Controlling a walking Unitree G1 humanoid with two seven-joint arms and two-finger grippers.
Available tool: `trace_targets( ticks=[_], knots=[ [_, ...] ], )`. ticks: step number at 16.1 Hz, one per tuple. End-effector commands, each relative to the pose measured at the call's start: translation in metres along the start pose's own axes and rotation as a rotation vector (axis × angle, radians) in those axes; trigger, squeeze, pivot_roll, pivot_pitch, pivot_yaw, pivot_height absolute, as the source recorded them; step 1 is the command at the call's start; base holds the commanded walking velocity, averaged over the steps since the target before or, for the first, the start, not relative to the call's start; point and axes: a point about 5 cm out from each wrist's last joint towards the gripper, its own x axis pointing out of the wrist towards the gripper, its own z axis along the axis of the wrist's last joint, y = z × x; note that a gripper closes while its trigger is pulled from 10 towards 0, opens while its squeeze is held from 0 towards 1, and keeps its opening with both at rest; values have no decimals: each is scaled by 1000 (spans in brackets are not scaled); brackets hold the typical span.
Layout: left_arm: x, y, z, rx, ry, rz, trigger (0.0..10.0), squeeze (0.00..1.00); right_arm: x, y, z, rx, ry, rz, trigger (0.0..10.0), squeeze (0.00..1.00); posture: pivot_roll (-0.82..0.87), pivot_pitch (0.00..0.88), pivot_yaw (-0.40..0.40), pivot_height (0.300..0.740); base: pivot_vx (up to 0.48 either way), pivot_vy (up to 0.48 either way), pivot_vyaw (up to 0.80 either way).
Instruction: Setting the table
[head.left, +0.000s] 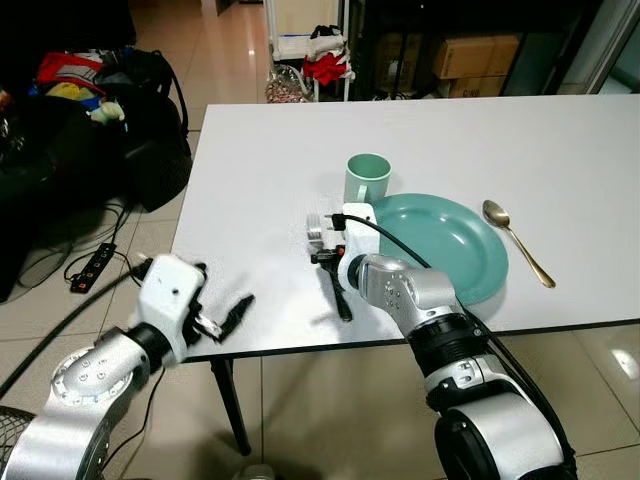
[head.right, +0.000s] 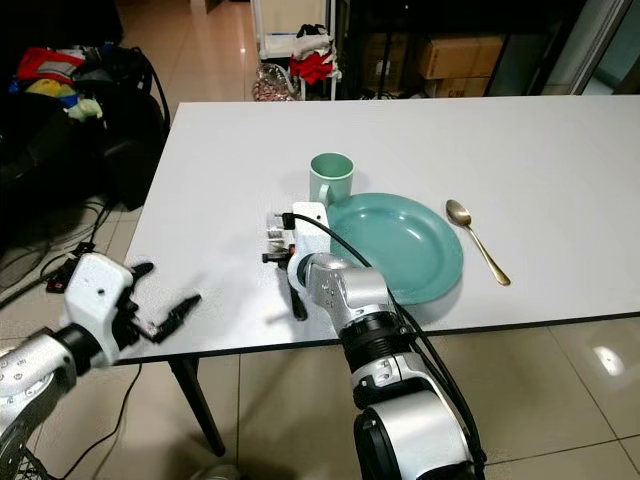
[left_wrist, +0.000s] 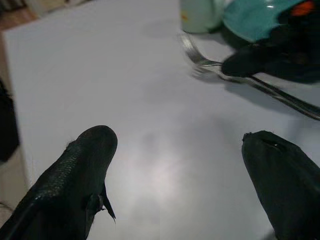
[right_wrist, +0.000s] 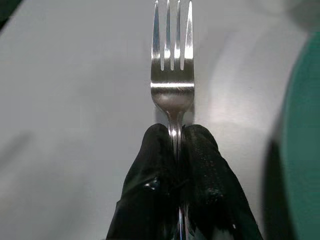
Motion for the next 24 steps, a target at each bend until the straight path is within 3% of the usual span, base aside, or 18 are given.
trace_targets(
  ticks=[1, 9, 10, 11, 12, 17, 18, 19, 20, 24],
  knots=[
    [-2, -8, 3, -1, -4, -69, 10000, 0, 3, 3, -1, -5, 20, -28, 10000, 0, 143, 0, -3, 740, 0, 0, 0],
    [-3, -11, 5, -3, 4, -101, 10000, 0, 7, 5, -4, 41, 62, -72, 10000, 0, 142, 0, 2, 740, 0, 0, 0],
    [-3, -10, 5, 0, 7, -96, 10000, 0, 7, 5, -4, 40, 71, -63, 10000, 561, 143, 0, 1, 740, 0, 0, 0],
    [-3, -10, 5, 0, 7, -94, 10000, 0, 7, 5, -4, 41, 73, -61, 10000, 714, 143, 0, 1, 740, 0, 0, 0],
    [-3, -9, 5, 0, 7, -91, 10000, 0, 7, 6, -3, 45, 76, -53, 10000, 1000, 144, 0, 0, 740, 0, 0, 0],
    [-2, -6, 5, 14, 8, -72, 10000, 0, 5, 12, 8, 20, 38, -21, 10000, 1000, 146, 0, -1, 740, 0, 0, 0],
    [-2, -4, 7, 8, -4, -65, 10000, 0, 2, 14, 15, 14, 6, -4, 10000, 831, 146, 0, 0, 740, 0, 0, 0],
    [-2, -3, 9, 7, -17, -57, 10000, 0, -1, 13, 21, 0, -22, 0, 10000, 345, 144, 0, 1, 740, 0, 0, 0],
    [0, 0, 14, -6, -48, -37, 10000, 0, -9, 12, 35, -58, -102, 12, 10000, 0, 139, 0, 7, 740, 0, 0, 0],
    [5, 3, 20, -22, -83, -29, 10000, 0, -33, 19, 57, -189, -245, 193, 10000, 0, 126, 0, 24, 740, 0, 0, 0]
  ],
)
